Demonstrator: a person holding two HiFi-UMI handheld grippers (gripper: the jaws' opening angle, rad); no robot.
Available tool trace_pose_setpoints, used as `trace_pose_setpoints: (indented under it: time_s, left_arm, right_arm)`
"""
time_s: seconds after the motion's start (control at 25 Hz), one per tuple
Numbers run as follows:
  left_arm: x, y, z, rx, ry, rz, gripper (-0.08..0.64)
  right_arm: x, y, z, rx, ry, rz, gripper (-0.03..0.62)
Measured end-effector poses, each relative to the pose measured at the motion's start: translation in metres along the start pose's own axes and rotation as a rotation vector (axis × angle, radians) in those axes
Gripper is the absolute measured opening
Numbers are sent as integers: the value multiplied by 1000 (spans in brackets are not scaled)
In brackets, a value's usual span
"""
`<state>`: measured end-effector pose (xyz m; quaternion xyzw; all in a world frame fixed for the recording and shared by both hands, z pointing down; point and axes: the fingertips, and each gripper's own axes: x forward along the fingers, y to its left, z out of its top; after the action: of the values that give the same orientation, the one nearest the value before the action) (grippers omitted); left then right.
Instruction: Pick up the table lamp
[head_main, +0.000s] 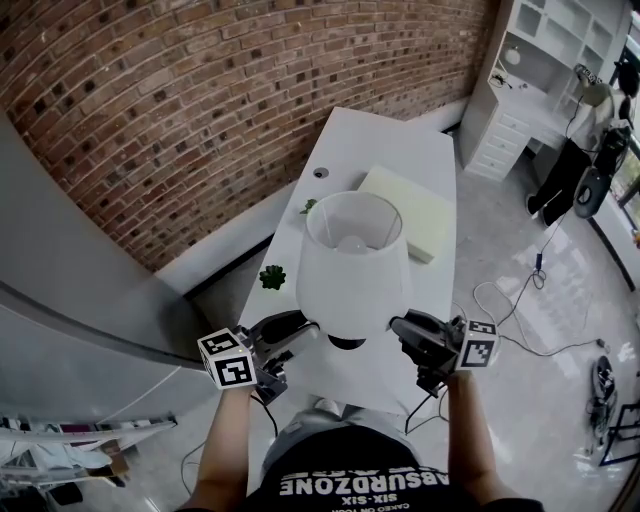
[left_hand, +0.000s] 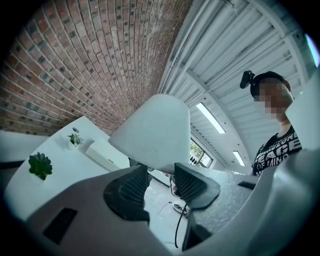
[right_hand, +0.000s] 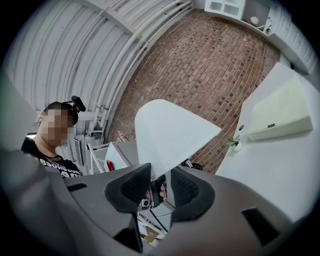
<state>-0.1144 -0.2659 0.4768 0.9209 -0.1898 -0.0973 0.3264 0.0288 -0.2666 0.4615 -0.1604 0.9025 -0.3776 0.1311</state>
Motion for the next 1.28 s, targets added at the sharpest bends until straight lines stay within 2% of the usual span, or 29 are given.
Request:
trace_pose_setpoints:
  time_s: [0.64,1.28]
  left_arm:
    - [-3,-31,24,114,-16,-6,163]
    - [4,-66,34,184,-14,-29,164]
  right_arm:
    - [2,30,16,-92,-4,26,130]
    - [-15,62,26,-190,-22,15,138]
